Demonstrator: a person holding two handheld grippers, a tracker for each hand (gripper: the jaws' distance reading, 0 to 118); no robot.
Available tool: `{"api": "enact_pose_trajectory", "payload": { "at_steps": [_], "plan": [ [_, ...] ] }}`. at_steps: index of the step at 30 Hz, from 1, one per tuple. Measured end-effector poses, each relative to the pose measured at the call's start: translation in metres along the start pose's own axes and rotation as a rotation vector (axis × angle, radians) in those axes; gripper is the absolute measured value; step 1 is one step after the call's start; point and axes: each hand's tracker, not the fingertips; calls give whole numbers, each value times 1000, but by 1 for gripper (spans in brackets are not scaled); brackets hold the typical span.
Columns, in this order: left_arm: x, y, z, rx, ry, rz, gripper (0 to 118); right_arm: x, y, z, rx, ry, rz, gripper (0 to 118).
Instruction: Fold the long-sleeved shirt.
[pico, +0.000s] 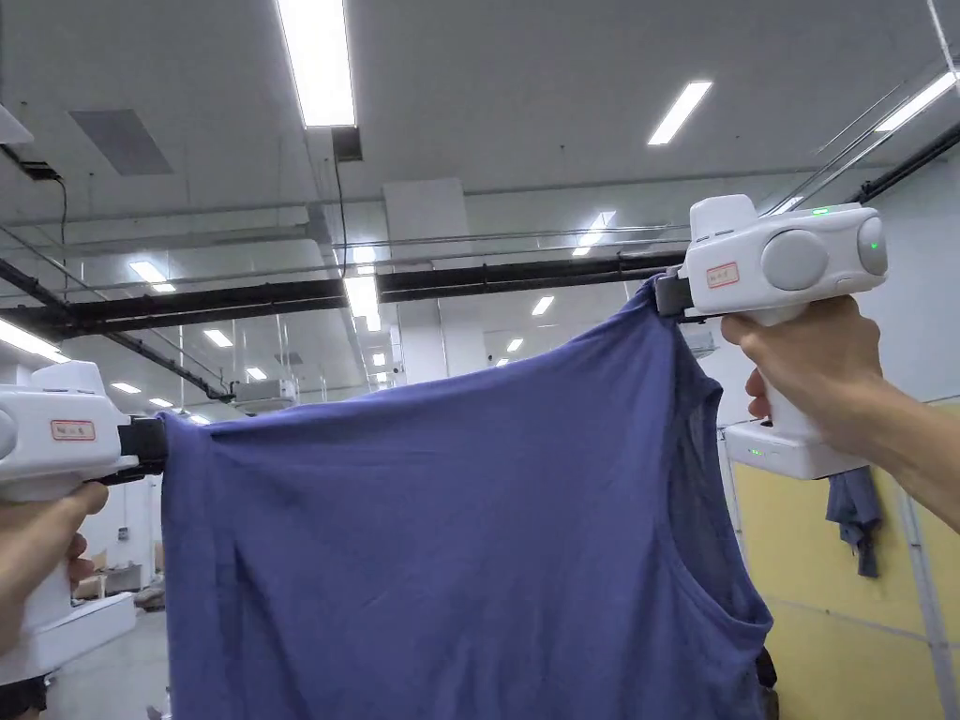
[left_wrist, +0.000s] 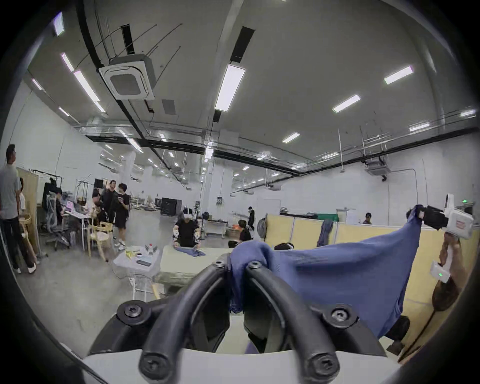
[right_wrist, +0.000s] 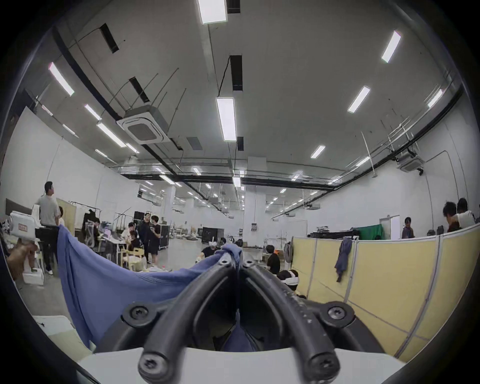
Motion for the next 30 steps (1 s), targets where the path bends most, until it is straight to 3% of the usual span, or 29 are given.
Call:
{"api": "enact_pose_trajectory", "payload": {
  "at_steps": [14,30],
  "plan": [
    [-8,-26,-52,-32,-5,-24,7,5,-34,-47,-38,-18,5,2],
    [-47,-72,-172,-53,34,-24,7,3,-108,-173,-108,-38,58,2]
  ]
}}
